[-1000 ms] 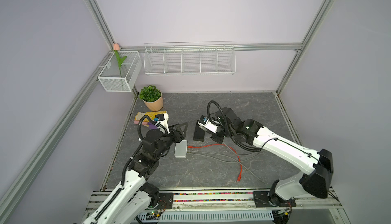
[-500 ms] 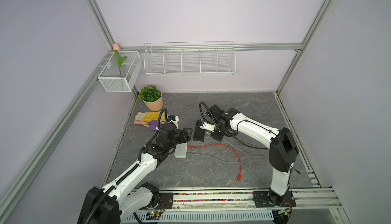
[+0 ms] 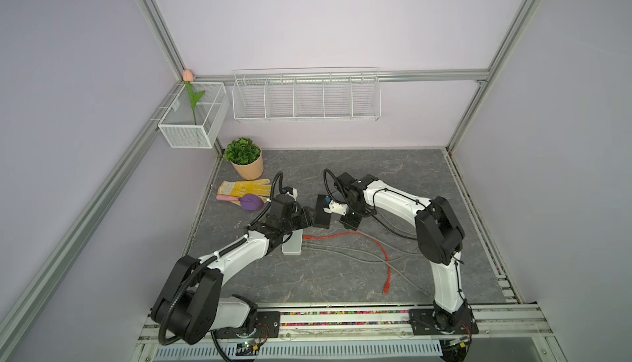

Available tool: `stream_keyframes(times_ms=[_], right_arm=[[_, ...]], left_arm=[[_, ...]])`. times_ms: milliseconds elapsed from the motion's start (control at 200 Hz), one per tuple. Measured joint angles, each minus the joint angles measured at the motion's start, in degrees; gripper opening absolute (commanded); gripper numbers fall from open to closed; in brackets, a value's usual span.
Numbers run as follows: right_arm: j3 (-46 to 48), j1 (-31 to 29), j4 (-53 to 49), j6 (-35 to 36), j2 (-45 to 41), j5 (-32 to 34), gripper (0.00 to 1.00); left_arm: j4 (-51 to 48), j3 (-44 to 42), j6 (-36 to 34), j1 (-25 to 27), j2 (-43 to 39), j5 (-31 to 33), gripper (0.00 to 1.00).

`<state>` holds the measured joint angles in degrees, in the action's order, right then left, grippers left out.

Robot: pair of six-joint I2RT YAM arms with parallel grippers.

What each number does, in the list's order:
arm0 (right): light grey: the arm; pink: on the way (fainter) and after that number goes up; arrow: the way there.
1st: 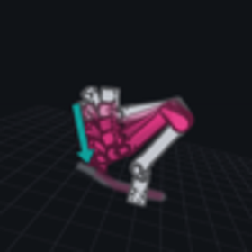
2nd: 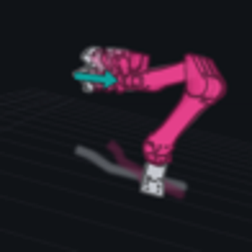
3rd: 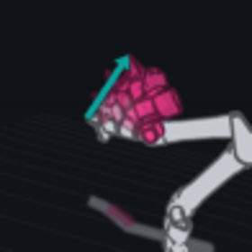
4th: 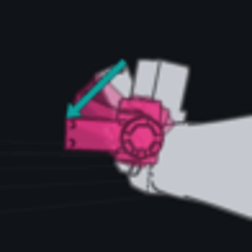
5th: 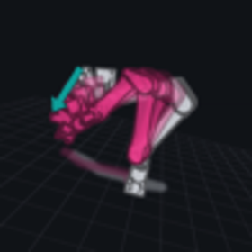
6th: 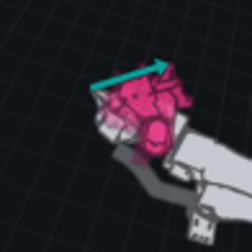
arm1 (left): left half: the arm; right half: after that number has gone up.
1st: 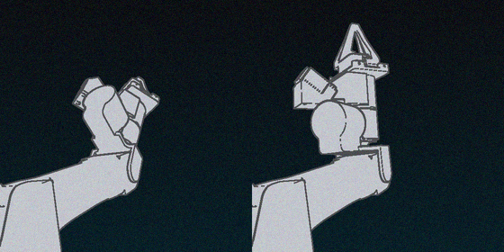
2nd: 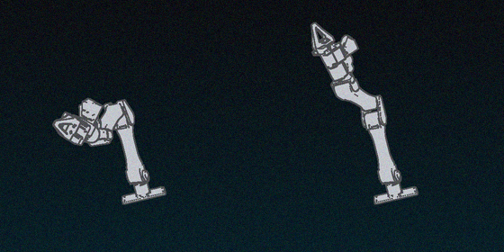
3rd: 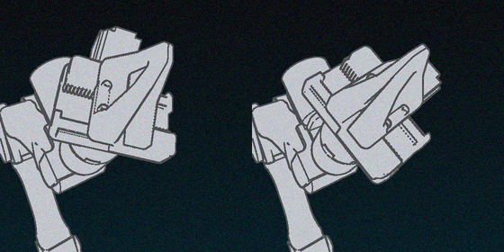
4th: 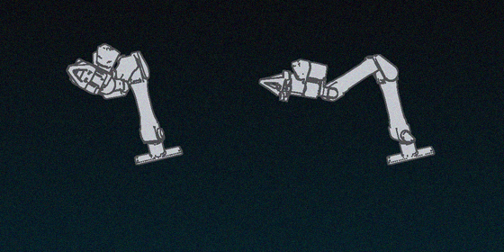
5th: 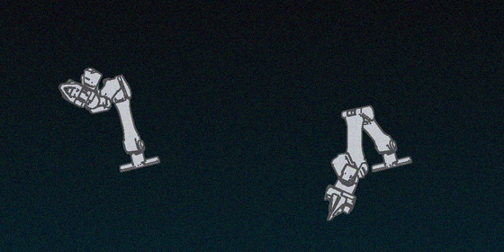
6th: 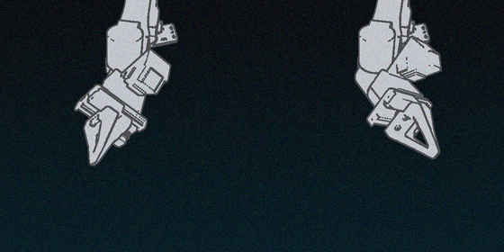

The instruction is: Insert the plug into the switch port

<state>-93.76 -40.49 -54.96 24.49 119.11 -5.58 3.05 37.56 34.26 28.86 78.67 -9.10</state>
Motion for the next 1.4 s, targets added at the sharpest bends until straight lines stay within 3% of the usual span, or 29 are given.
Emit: stream_keyframes(times_ms=[380,1400], right_arm=[[0.00,0.70,2.99,-0.04,1.05,-3.39,0.11],[-0.59,1.55,4.26,-0.48,4.55,-8.24,0.12]], left_arm=[[4.02,2.23,0.94,0.00,11.78,-2.95,0.51],[7.93,4.98,1.07,-0.26,19.23,-5.75,0.42]])
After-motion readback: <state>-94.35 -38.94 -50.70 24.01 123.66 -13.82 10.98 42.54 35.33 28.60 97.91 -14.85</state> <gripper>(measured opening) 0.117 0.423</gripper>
